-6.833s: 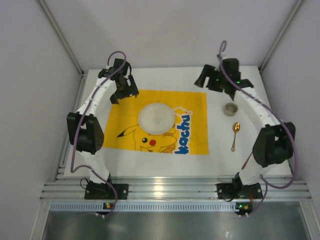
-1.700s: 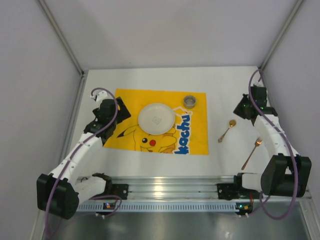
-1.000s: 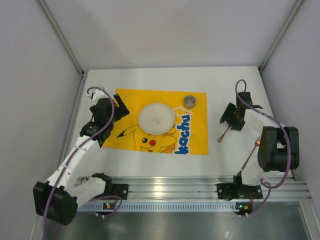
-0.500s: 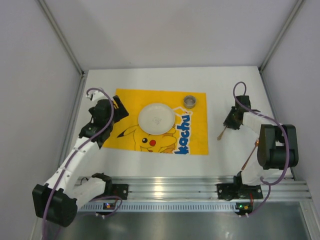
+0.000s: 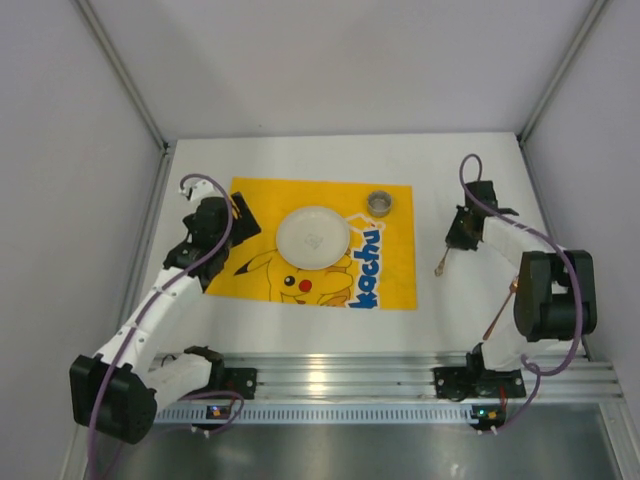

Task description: Set the dinner table for one person

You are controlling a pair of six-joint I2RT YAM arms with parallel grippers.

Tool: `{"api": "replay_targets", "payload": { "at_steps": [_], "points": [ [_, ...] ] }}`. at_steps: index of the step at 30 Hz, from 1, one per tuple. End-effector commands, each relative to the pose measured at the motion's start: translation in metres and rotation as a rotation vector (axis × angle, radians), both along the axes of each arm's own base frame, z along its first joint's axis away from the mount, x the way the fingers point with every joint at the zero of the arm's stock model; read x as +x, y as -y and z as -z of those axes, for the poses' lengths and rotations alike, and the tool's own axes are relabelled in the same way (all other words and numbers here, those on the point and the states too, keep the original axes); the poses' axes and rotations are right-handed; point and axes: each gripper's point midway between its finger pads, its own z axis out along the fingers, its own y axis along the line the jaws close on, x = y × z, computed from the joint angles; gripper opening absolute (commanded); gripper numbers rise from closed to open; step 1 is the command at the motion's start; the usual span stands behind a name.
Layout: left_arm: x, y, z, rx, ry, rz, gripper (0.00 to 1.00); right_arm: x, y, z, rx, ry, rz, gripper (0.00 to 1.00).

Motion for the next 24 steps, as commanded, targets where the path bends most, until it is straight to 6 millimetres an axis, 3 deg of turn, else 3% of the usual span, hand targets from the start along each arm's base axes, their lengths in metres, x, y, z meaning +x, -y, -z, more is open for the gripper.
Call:
{"api": "replay_targets", "payload": {
  "at_steps": [1, 2, 4, 7, 17, 20, 24],
  "points": [
    [0.010, 0.006, -0.013, -0.033, 0.047, 0.012, 0.95, 0.027, -0.029, -0.076, -0.056, 0.123, -0.143, 0.00],
    [0.012, 0.009, -0.012, -0.040, 0.046, 0.024, 0.95, 0.020, -0.043, -0.078, -0.071, 0.096, -0.190, 0.00],
    [0.014, 0.013, -0.011, -0.056, 0.046, 0.034, 0.95, 0.026, -0.060, -0.095, -0.085, 0.120, -0.239, 0.00],
    [0.015, 0.019, -0.010, -0.072, 0.037, 0.058, 0.95, 0.021, -0.087, -0.102, -0.077, 0.109, -0.302, 0.00],
    [0.010, 0.018, -0.013, -0.065, 0.048, 0.070, 0.95, 0.000, -0.185, -0.077, 0.093, 0.050, -0.512, 0.00],
    [0.007, 0.015, -0.012, -0.056, 0.043, 0.064, 0.95, 0.000, -0.205, -0.064, 0.176, 0.042, -0.521, 0.00],
    [0.004, 0.011, -0.016, -0.039, 0.050, 0.058, 0.95, 0.004, -0.213, -0.049, 0.214, 0.034, -0.512, 0.00]
  ]
}}
